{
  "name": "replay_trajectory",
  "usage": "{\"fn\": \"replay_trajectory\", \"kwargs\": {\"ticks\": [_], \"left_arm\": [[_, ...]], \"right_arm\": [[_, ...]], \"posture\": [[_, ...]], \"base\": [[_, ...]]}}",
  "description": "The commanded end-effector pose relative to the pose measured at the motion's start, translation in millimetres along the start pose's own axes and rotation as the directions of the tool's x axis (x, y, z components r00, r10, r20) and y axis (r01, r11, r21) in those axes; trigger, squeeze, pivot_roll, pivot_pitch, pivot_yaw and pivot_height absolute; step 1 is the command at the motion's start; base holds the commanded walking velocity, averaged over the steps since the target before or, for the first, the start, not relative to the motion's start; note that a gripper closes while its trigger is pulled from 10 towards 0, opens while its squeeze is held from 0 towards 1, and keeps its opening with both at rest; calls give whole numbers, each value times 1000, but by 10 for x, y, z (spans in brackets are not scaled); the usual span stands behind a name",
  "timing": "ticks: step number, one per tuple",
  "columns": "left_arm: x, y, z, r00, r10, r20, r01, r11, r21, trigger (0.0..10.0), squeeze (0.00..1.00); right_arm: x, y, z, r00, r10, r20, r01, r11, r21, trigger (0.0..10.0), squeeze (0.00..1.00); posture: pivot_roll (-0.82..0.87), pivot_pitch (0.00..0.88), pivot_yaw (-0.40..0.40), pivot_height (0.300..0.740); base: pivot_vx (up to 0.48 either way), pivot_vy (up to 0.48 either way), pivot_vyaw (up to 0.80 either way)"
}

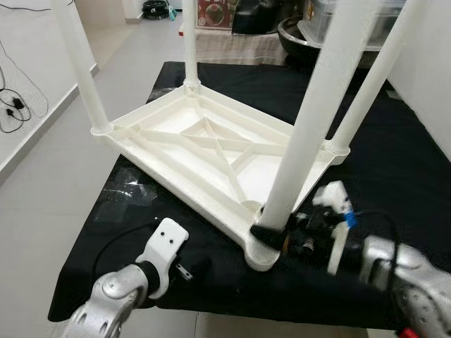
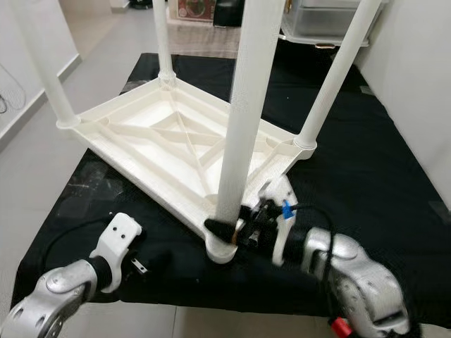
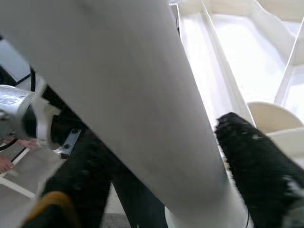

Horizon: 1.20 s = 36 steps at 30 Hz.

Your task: Building children table

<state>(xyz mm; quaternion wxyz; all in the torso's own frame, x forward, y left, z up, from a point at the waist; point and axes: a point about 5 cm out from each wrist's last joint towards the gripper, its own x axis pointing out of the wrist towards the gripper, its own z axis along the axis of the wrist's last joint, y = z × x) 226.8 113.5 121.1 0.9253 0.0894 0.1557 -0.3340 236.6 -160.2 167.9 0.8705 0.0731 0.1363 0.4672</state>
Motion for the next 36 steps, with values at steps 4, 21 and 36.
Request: {"fn": "replay_trajectory", "kwargs": {"ticks": [4,21,36], "left_arm": [[-16,-206,100,994,32,107,-34,999,16,10000,0],[-274,-274,42,947,281,157,-269,958,-94,10000,0],[-202,-302,52,946,293,141,-284,956,-76,10000,0]], "right_arm": [[24,22,-16,999,31,14,-31,999,-9,10000,1000],[66,-101,-272,935,-335,116,338,941,-1,10000,0],[-67,-454,-260,811,-561,165,567,823,11,10000,0]], "posture": [[68,60,-53,740],[70,56,-58,740],[68,63,-63,740]], "base": [[0,0,0],[-74,0,0],[-138,0,0]]}}
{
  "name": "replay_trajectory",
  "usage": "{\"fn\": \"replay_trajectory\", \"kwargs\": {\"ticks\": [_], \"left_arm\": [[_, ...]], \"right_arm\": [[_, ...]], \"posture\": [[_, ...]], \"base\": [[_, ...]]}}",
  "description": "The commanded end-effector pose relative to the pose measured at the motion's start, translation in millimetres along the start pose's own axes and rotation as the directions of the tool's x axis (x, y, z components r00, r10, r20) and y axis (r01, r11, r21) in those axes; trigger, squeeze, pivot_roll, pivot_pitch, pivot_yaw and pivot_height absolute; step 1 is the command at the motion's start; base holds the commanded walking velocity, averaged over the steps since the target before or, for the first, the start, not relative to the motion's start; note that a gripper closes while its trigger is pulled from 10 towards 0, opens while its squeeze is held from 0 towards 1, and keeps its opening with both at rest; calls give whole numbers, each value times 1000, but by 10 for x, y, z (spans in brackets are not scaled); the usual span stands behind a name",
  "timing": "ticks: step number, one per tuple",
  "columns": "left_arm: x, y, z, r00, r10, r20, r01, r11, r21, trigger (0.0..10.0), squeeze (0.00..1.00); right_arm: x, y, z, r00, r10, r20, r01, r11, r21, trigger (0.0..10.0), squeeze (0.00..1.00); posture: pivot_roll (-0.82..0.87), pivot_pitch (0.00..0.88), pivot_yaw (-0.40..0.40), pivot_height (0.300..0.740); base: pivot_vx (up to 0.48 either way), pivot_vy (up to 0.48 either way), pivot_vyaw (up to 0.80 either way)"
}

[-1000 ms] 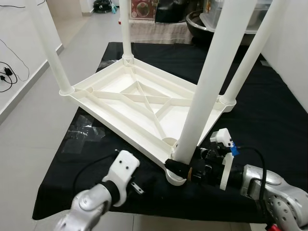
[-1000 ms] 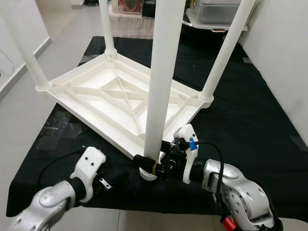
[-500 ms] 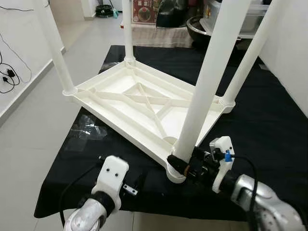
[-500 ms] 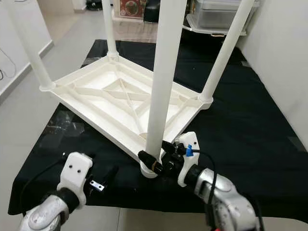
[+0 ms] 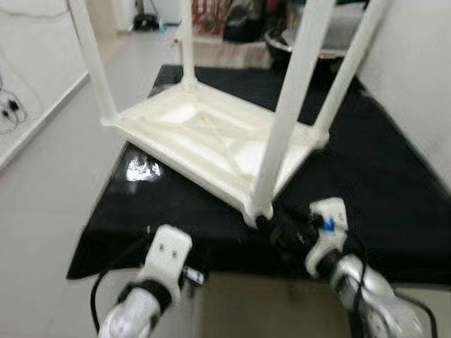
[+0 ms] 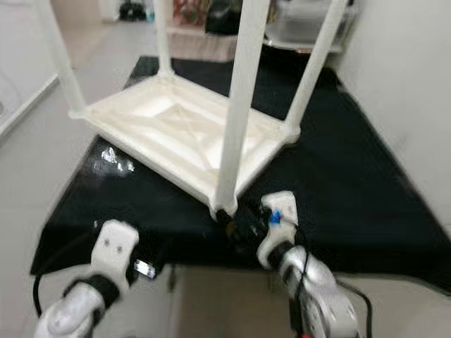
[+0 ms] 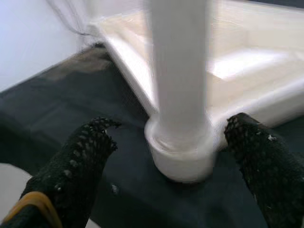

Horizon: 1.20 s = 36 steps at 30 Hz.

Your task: Building children table

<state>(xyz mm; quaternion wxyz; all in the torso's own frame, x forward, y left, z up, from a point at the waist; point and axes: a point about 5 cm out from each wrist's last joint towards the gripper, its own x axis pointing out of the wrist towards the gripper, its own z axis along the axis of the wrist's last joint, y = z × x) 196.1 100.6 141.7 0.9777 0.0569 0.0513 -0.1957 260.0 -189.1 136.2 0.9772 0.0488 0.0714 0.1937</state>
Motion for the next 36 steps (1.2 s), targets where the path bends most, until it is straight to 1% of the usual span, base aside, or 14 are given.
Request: {"fn": "replay_trajectory", "kwargs": {"ticks": [1,4,8,12,18,19,23,25,27,28,29,31,33,36], "left_arm": [[-10,-14,-107,998,-5,-57,5,1000,-4,10000,0],[-5,19,-101,998,26,-57,-27,1000,-8,10000,0],[-11,24,-113,998,29,-59,-30,999,-14,10000,0],[-11,7,-118,998,16,-63,-17,1000,-19,10000,0],[-7,-8,-138,997,7,-75,-8,1000,-14,10000,0],[-5,-10,-143,997,6,-78,-7,1000,-16,10000,0],[-4,-11,-144,997,5,-77,-6,1000,-19,10000,0],[5,-21,-146,997,-10,-79,9,1000,-5,10000,0],[5,-21,-146,997,-10,-79,9,1000,-5,10000,0],[11,-14,-144,997,3,-78,-3,1000,-6,10000,0],[10,-20,-150,997,4,-83,-4,1000,1,10000,0],[10,-20,-150,997,4,-83,-4,1000,1,10000,0],[5,-30,-161,996,2,-90,-1,1000,7,10000,0],[0,-33,-168,996,4,-91,-4,1000,4,10000,0]], "right_arm": [[7,-26,-32,1000,-21,0,21,1000,4,10000,0],[55,-81,75,997,-53,53,53,999,9,10000,0],[90,184,40,998,11,63,-13,999,34,10000,0],[88,284,-35,998,29,49,-31,999,33,10000,0],[91,282,-66,999,30,41,-31,999,23,10000,0],[94,198,-49,999,1,47,-2,1000,16,10000,0],[92,134,-37,999,-17,41,17,1000,-11,10000,0],[86,3,-24,999,-45,31,46,998,-46,10000,0],[86,3,-24,999,-45,31,46,998,-46,10000,0],[85,-81,-13,997,-70,27,72,995,-65,10000,0],[75,-266,20,992,-121,25,123,987,-101,10000,0],[75,-266,20,992,-121,25,123,987,-101,10000,0],[42,-564,97,976,-214,31,216,964,-156,10000,0],[18,-708,134,966,-258,35,260,950,-173,10000,0]], "posture": [[68,63,-63,740],[71,75,-62,740],[73,83,-64,740],[73,83,-66,740],[72,84,-68,740],[71,88,-67,740],[70,87,-69,740],[70,85,-68,740],[70,85,-68,740],[73,81,-70,740],[74,79,-71,740],[74,79,-71,740],[74,77,-72,740],[76,77,-71,740]], "base": [[0,0,0],[0,0,0],[0,-126,0],[152,-307,0],[299,-371,0],[304,-368,0],[326,-348,0],[311,-362,0],[307,-364,0],[247,0,0],[0,0,0],[0,0,0],[0,0,0],[0,0,0]]}}
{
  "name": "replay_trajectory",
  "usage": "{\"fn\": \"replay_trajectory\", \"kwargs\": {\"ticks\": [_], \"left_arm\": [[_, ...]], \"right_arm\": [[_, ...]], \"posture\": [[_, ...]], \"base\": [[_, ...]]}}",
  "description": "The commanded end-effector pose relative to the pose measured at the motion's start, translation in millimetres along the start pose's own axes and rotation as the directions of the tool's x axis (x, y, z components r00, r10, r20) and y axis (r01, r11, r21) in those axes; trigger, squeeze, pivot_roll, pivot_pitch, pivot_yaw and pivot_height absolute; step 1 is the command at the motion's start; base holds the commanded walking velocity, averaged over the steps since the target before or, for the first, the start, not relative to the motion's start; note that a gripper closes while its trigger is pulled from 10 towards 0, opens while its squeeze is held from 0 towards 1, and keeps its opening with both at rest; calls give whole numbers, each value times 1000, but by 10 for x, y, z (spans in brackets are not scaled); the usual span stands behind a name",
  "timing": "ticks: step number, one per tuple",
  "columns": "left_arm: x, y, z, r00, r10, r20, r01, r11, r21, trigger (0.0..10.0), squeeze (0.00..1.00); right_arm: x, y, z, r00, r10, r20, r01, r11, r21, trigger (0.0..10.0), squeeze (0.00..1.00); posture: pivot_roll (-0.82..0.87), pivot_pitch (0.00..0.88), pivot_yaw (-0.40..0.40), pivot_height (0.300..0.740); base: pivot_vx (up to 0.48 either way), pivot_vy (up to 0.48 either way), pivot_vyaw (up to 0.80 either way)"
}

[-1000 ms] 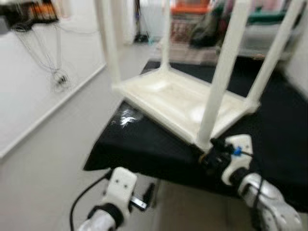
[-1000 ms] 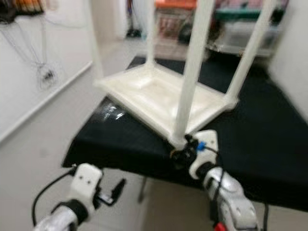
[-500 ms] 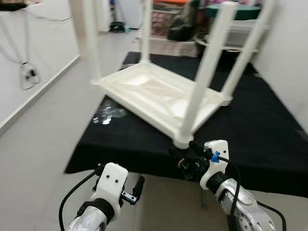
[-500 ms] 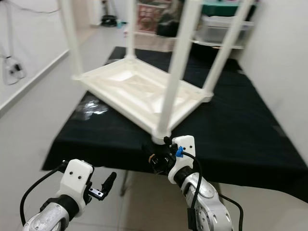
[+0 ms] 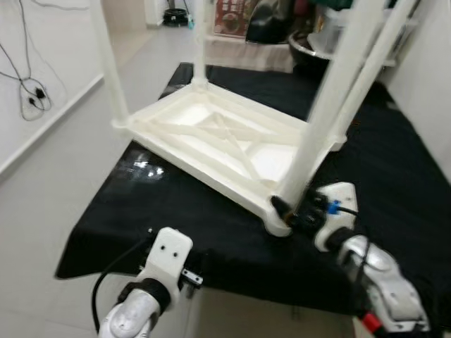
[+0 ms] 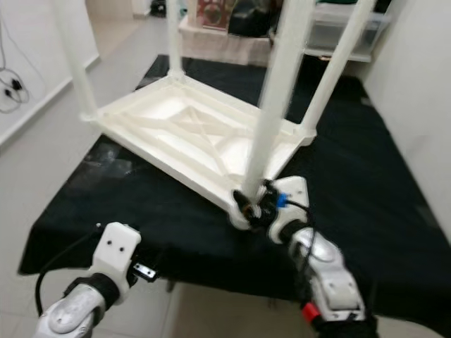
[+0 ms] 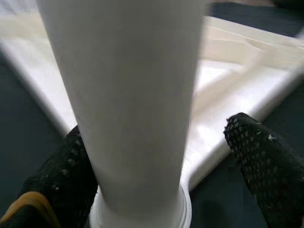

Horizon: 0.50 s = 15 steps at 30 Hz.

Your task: Building children table

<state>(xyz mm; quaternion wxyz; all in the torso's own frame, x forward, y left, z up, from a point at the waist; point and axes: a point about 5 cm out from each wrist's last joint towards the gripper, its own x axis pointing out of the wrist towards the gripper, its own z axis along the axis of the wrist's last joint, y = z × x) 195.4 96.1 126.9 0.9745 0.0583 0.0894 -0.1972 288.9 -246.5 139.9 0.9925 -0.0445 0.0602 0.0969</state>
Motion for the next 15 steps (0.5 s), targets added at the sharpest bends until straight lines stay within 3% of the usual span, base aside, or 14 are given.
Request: {"fn": "replay_trajectory", "kwargs": {"ticks": [1,2,4,5,8,15], "left_arm": [[-28,27,-31,1000,16,-15,-16,1000,7,10000,0],[-31,29,-33,1000,18,-16,-18,1000,-2,10000,0],[-39,31,-42,1000,13,-22,-13,1000,-8,10000,0],[-44,35,-41,1000,14,-19,-14,1000,-5,10000,0],[-46,31,-42,1000,11,-18,-11,1000,-3,10000,0],[-40,30,-51,1000,17,-20,-17,1000,4,10000,0]], "right_arm": [[-1,-178,13,997,-81,10,81,997,-15,10000,0],[13,-298,47,995,-104,11,104,994,-20,10000,0],[70,-407,148,999,-30,11,29,999,43,10000,0],[103,-354,231,996,88,33,-92,988,123,10000,0],[114,-264,287,986,153,69,-162,977,140,10000,0],[219,-91,340,975,190,114,-205,970,133,10000,0]], "posture": [[76,77,-71,740],[80,74,-77,740],[82,71,-80,740],[77,71,-82,740],[79,66,-80,740],[89,57,-82,740]], "base": [[0,0,0],[0,0,0],[0,0,0],[0,0,0],[0,0,0],[0,0,0]]}}
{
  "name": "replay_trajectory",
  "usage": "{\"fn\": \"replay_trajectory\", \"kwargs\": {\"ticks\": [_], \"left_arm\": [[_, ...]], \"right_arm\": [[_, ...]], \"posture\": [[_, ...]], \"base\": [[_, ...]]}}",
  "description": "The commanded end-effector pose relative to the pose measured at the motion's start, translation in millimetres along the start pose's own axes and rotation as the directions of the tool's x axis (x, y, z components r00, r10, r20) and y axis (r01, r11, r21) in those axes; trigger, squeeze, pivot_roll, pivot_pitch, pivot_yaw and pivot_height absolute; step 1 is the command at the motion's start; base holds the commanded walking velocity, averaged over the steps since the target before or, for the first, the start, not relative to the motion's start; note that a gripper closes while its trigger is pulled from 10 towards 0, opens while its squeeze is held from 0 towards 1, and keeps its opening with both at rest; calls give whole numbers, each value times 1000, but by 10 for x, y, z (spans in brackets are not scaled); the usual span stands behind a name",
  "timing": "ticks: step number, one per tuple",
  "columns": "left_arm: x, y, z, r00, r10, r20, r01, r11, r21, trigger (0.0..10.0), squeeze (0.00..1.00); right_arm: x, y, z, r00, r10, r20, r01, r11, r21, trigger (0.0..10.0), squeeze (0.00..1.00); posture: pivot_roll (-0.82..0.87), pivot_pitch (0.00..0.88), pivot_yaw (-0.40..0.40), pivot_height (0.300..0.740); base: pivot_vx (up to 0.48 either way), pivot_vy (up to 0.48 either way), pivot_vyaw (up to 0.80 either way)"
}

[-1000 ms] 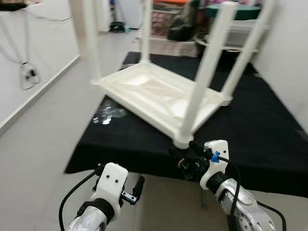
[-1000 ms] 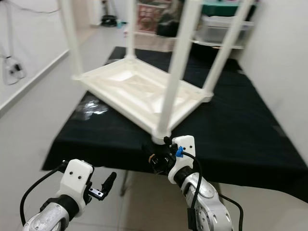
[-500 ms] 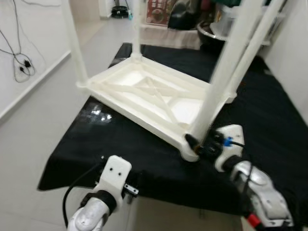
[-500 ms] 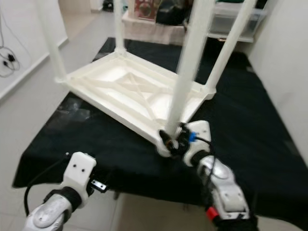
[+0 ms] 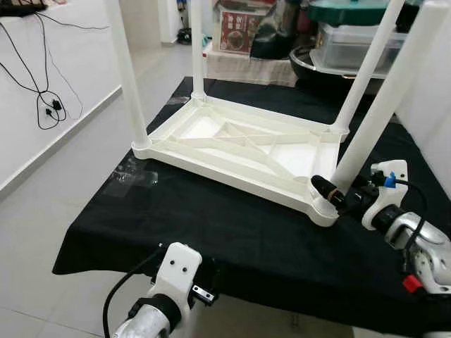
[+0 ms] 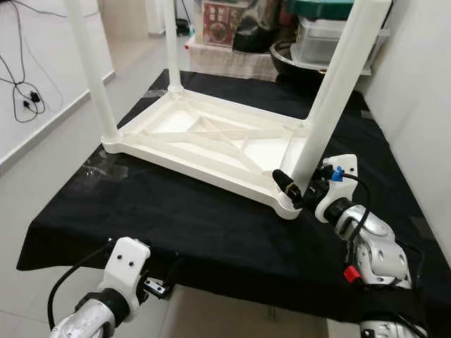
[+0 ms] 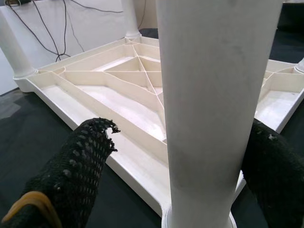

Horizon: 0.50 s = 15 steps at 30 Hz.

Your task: Building children table

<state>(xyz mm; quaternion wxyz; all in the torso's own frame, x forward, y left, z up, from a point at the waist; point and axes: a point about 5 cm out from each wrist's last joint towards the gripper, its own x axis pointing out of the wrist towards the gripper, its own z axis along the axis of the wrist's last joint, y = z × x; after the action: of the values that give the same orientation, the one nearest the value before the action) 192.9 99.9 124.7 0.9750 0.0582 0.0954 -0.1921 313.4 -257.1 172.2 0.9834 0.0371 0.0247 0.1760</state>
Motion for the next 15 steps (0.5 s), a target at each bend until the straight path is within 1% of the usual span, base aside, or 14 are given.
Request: {"fn": "replay_trajectory", "kwargs": {"ticks": [1,2,3,4,6,7,8,9,10,11,12,13,14,15], "left_arm": [[-7,12,-18,1000,12,-7,-12,1000,8,10000,0],[-7,12,-18,1000,12,-7,-12,1000,8,10000,0],[-6,14,-20,1000,13,-8,-13,1000,2,10000,0],[2,10,-12,1000,3,3,-3,1000,-9,10000,0],[4,8,-9,1000,0,6,0,1000,-11,10000,0],[4,8,-15,1000,2,0,-2,1000,-5,10000,0],[4,8,-15,1000,2,0,-2,1000,-5,10000,0],[5,4,-14,1000,1,0,-1,1000,-4,10000,0],[6,0,-12,1000,-1,1,1,1000,-4,10000,0],[6,0,-12,1000,-1,1,1,1000,-4,10000,0],[6,1,-9,1000,-1,2,1,1000,-4,10000,0],[6,-3,-12,1000,-3,0,3,1000,-6,10000,0],[6,-3,-12,1000,-3,0,3,1000,-6,10000,0],[7,-6,-15,1000,-5,-2,5,1000,-8,10000,0]], "right_arm": [[75,95,-5,999,40,12,-40,999,-1,10000,0],[75,95,-5,999,40,12,-40,999,-1,10000,0],[99,147,23,998,62,28,-62,998,6,10000,0],[172,221,97,995,85,53,-87,996,32,10000,0],[189,237,116,994,90,58,-92,995,39,10000,0],[214,323,163,989,129,80,-131,991,32,10000,0],[214,323,163,989,129,80,-131,991,32,10000,0],[219,433,189,978,194,81,-198,979,40,10000,0],[199,650,188,947,316,61,-320,946,54,10000,0],[199,650,188,947,316,61,-320,946,54,10000,0],[184,745,175,930,365,47,-368,928,59,10000,0],[130,911,133,891,453,23,-454,889,60,10000,0],[130,911,133,891,453,23,-454,889,60,10000,0],[86,1025,103,859,512,8,-512,857,64,10000,0]], "posture": [[89,57,-82,740],[89,57,-82,740],[87,57,-83,740],[82,56,-82,740],[82,56,-82,740],[79,57,-84,740],[79,57,-84,740],[79,56,-84,740],[80,55,-86,740],[80,55,-86,740],[76,58,-84,740],[74,55,-83,740],[74,55,-83,740],[74,55,-83,740]], "base": [[0,0,0],[0,0,0],[0,0,0],[0,0,0],[0,0,0],[0,0,0],[0,0,0],[0,0,0],[0,0,0],[0,0,0],[0,0,0],[0,0,0],[0,0,0],[0,0,0]]}}
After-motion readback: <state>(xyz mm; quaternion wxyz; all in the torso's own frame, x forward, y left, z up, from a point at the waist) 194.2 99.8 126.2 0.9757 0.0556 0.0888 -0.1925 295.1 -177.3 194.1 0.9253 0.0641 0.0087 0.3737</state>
